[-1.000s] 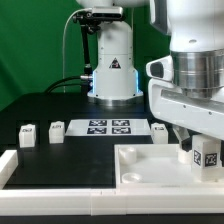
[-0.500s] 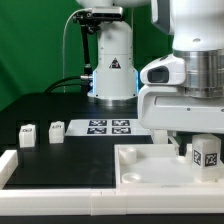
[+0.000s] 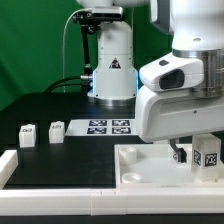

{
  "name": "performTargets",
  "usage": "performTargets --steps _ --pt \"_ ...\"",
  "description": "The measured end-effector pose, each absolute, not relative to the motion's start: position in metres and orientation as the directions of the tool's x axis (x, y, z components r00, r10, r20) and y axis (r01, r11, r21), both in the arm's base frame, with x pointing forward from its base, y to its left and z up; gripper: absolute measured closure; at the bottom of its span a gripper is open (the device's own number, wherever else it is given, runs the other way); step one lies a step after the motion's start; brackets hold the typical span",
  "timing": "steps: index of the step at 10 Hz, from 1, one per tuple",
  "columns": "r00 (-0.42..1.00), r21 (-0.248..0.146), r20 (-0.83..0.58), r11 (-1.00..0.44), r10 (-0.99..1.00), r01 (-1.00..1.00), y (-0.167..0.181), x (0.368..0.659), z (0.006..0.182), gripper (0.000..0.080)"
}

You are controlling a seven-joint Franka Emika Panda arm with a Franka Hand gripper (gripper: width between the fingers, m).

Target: Assemble one leg

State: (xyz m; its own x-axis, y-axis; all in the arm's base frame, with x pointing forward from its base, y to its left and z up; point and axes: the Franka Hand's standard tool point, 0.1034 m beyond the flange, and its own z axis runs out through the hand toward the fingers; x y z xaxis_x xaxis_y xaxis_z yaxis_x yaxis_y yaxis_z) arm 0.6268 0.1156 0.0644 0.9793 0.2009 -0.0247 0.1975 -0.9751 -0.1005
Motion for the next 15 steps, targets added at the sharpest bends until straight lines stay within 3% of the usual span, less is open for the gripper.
performTargets --steps 2,4,5,6,10,12,15 --pt "0.981 -0.100 -0.025 -0.976 0.195 0.192 0.1124 0.6274 0.0643 0.0150" --pt "0.980 -0.100 -0.025 -0.976 0.195 0.192 0.1125 0.6273 0.0642 0.0389" --pt "0.980 -0.100 -0.025 -0.976 0.195 0.192 0.1125 0.6273 0.0642 0.0389" --pt "0.980 -0.100 -0.025 -0.976 0.195 0.192 0.1125 0.6273 0.0642 0.0509" --pt "0.987 -0.100 -0.029 -0.983 0.160 0.156 0.1123 0.6273 0.0641 0.0509" --pt "0.965 -0.102 -0.076 -0.961 -0.251 -0.258 0.1141 0.6242 0.0628 0.0509" --pt "0.773 -0.051 -0.117 -0.773 -0.624 -0.632 0.1168 0.6217 0.0625 0.0509"
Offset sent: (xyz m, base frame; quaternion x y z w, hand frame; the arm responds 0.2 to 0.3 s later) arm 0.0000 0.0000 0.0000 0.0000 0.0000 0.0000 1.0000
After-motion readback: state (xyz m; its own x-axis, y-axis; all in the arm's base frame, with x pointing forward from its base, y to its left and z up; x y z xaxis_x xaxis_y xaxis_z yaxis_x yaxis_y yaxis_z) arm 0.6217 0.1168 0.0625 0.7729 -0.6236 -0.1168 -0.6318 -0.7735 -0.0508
